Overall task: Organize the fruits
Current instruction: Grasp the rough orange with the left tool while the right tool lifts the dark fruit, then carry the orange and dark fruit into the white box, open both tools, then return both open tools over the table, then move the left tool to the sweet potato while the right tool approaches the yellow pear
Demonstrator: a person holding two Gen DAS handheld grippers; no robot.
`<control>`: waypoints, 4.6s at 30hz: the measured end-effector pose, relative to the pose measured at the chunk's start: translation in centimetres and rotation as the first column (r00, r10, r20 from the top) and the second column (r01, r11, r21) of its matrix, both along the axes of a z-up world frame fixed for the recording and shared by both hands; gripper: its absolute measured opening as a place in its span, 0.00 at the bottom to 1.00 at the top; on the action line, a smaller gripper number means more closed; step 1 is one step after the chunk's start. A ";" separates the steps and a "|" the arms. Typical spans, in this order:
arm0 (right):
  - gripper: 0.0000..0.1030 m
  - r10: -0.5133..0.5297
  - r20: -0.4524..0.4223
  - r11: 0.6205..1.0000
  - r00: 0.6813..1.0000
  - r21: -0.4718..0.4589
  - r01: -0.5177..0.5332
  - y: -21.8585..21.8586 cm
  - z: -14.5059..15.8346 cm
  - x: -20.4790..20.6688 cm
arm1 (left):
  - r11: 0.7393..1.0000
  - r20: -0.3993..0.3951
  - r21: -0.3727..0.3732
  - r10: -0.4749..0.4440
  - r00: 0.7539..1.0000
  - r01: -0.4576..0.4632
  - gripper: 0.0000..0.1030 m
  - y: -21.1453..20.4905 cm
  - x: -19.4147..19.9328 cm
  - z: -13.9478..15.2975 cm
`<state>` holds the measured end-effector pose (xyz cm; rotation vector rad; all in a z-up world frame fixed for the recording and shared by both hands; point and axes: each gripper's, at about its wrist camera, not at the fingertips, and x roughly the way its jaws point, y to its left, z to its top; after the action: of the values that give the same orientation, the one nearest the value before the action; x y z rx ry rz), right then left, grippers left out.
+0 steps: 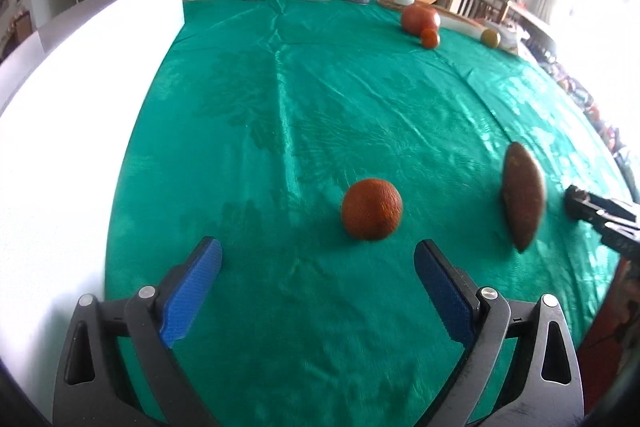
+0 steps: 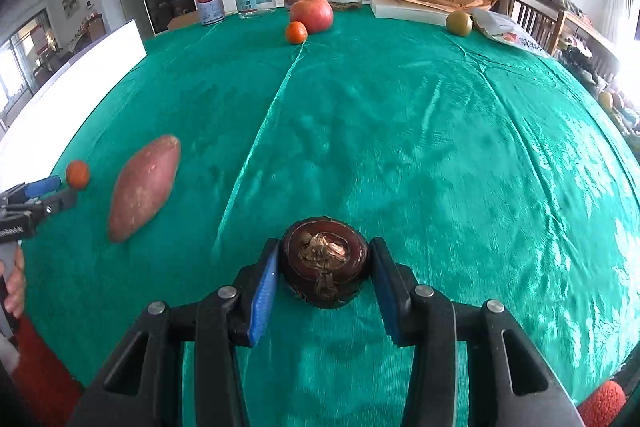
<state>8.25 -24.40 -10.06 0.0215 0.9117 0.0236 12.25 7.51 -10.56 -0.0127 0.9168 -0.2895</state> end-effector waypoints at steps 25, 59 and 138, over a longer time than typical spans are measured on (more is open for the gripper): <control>0.43 0.000 -0.074 0.997 0.997 0.082 0.006 -0.9 1.3 -0.2 | 0.996 -0.044 0.070 -0.052 0.998 0.055 0.27 -3.1 0.6 1.3; 0.43 0.710 -0.247 0.683 0.659 0.011 -0.731 48.3 10.4 17.9 | 0.857 -0.368 0.055 0.495 0.787 -0.513 0.27 27.2 7.7 7.1; 1.00 -0.152 0.064 0.988 0.986 -0.015 0.153 -4.3 -1.0 -0.8 | 0.991 0.014 0.125 -0.048 0.999 0.045 0.40 -10.0 6.3 2.4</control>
<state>7.45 -28.67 -11.09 0.0718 0.8455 -0.1270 18.57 -2.47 -8.18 0.1262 0.9173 -0.2749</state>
